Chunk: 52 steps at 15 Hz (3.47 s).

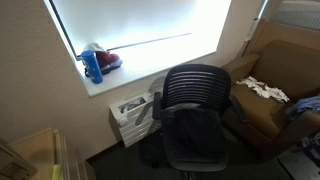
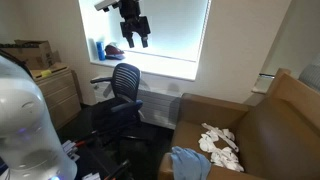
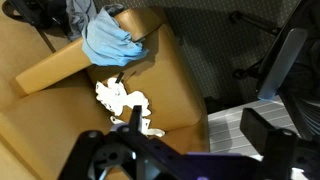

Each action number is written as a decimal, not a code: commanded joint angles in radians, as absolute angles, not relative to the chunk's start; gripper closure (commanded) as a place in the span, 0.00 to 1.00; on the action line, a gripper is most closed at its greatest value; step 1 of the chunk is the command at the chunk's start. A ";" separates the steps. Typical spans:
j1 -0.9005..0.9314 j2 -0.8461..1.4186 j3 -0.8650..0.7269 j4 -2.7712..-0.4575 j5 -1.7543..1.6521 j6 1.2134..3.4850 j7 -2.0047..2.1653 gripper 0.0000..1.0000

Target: Push the chair against the wall

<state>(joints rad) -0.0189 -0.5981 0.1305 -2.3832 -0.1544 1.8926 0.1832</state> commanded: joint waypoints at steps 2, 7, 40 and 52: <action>-0.009 -0.597 0.123 -2.381 -0.159 1.890 0.188 0.00; 0.027 -0.542 0.124 -2.382 -0.134 1.840 0.119 0.00; 0.210 -0.202 0.481 -2.572 -0.577 2.372 0.719 0.00; 0.216 0.127 0.415 -2.409 -1.100 2.457 1.388 0.00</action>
<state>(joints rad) 0.1657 -0.0265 0.4511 -2.5012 -0.9311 2.4655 1.2399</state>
